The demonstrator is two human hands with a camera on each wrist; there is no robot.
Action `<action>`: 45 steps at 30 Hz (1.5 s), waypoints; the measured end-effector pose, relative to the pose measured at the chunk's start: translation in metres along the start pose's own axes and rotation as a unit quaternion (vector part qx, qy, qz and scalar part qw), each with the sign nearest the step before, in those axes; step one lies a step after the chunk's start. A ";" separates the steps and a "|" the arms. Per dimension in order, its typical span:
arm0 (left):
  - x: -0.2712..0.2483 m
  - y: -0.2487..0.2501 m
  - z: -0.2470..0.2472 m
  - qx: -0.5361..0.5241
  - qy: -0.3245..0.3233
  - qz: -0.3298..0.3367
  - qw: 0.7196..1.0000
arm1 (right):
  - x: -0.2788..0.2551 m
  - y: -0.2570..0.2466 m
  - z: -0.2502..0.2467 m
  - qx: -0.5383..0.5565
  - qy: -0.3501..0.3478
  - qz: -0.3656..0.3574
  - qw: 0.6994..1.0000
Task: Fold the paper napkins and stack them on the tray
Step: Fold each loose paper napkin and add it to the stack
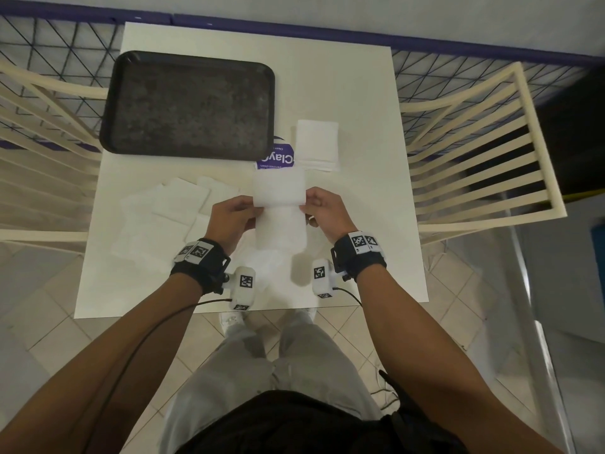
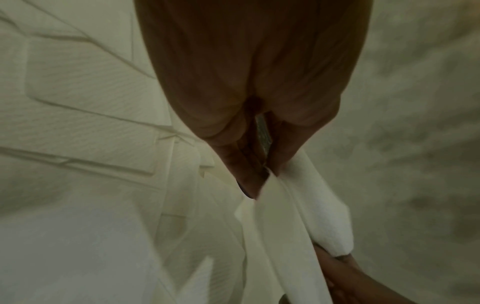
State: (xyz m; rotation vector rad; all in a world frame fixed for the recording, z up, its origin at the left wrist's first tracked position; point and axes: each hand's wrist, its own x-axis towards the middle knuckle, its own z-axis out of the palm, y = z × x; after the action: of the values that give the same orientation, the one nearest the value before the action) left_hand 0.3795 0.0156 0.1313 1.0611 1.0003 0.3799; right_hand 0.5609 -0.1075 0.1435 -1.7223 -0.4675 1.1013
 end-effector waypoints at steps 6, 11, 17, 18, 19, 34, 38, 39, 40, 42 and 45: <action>0.000 -0.001 -0.003 0.017 0.002 -0.001 1.000 | 0.001 0.000 0.001 0.029 0.024 0.028 0.999; -0.002 0.000 -0.003 0.013 0.001 -0.004 1.000 | 0.002 0.000 0.001 0.024 0.025 0.024 0.999; 0.000 0.001 -0.003 0.029 0.009 0.014 0.999 | 0.004 0.004 -0.001 -0.010 0.025 -0.006 1.000; 0.001 0.000 -0.003 0.038 0.015 0.018 0.999 | 0.004 0.004 0.000 -0.013 0.025 -0.009 1.000; 0.003 -0.002 -0.004 0.049 0.021 0.021 0.998 | 0.004 0.004 0.000 -0.015 0.025 -0.013 0.999; 0.000 -0.007 0.001 0.343 0.020 0.167 0.924 | 0.007 -0.010 0.038 -0.317 0.004 -0.090 0.944; -0.003 -0.007 0.002 0.357 0.025 0.191 0.914 | 0.004 -0.018 0.039 -0.340 0.006 -0.083 0.937; -0.003 -0.006 0.001 0.352 0.028 0.191 0.916 | 0.004 -0.018 0.038 -0.331 0.003 -0.073 0.941; -0.004 -0.005 0.000 0.344 0.035 0.190 0.919 | 0.005 -0.016 0.036 -0.316 0.003 -0.062 0.947; -0.005 -0.003 -0.002 0.332 0.051 0.189 0.923 | 0.006 -0.013 0.030 -0.283 0.010 -0.053 0.958; -0.006 -0.002 -0.006 0.311 0.066 0.193 0.928 | 0.005 -0.013 0.016 -0.220 0.011 -0.050 0.974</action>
State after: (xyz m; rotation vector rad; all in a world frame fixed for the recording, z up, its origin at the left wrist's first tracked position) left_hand 0.3709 0.0142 0.1314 1.8446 1.0566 0.4701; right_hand 0.5523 -0.0898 0.1509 -2.0644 -0.8229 0.9513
